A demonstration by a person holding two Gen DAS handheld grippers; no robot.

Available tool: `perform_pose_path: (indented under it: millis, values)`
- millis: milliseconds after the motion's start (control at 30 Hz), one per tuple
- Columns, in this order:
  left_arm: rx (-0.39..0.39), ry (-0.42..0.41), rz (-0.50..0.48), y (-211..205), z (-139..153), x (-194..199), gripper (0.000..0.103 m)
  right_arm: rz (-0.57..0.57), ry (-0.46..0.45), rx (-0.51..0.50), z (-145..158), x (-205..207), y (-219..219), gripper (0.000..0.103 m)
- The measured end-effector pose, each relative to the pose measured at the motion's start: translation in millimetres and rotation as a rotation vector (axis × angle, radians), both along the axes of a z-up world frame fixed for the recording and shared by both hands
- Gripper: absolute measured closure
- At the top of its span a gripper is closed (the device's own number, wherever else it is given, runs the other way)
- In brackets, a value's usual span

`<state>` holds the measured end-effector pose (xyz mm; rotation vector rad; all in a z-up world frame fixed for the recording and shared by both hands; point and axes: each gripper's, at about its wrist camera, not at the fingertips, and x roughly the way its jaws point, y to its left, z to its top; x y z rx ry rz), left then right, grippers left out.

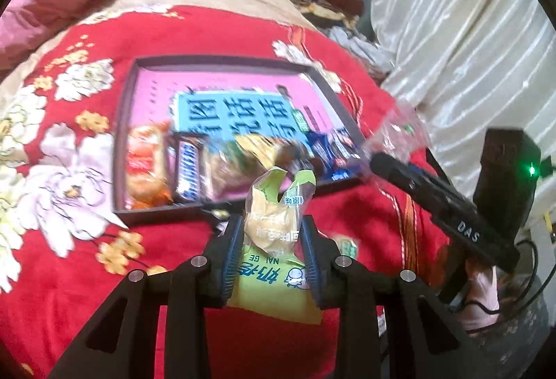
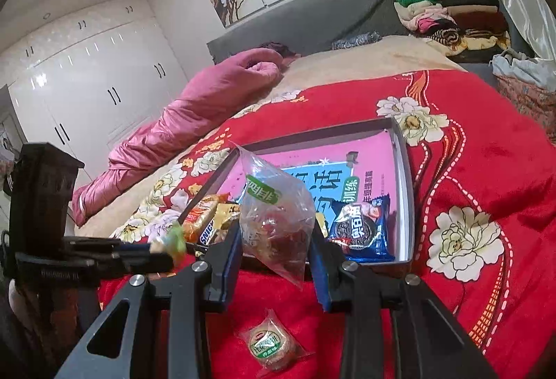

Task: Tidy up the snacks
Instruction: 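Lift the milk snack bag toward the tray with the left tool while the right tool carries the clear bag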

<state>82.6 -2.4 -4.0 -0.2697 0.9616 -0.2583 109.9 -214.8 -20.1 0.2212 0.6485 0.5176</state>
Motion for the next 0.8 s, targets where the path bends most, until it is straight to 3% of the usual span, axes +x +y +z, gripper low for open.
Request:
perform_pose_path:
  millis: [433, 800]
  values:
    - [0.002, -0.058, 0.141, 47.9, 17.4, 11.2, 0.069, -0.034, -0.044, 0.002, 8.7, 1.2, -7.4, 0.067]
    - [0.007, -0.068, 0.183, 58.0, 13.9, 27.3, 0.069, -0.052, -0.046, -0.005, 9.7, 11.6, -10.3, 0.067]
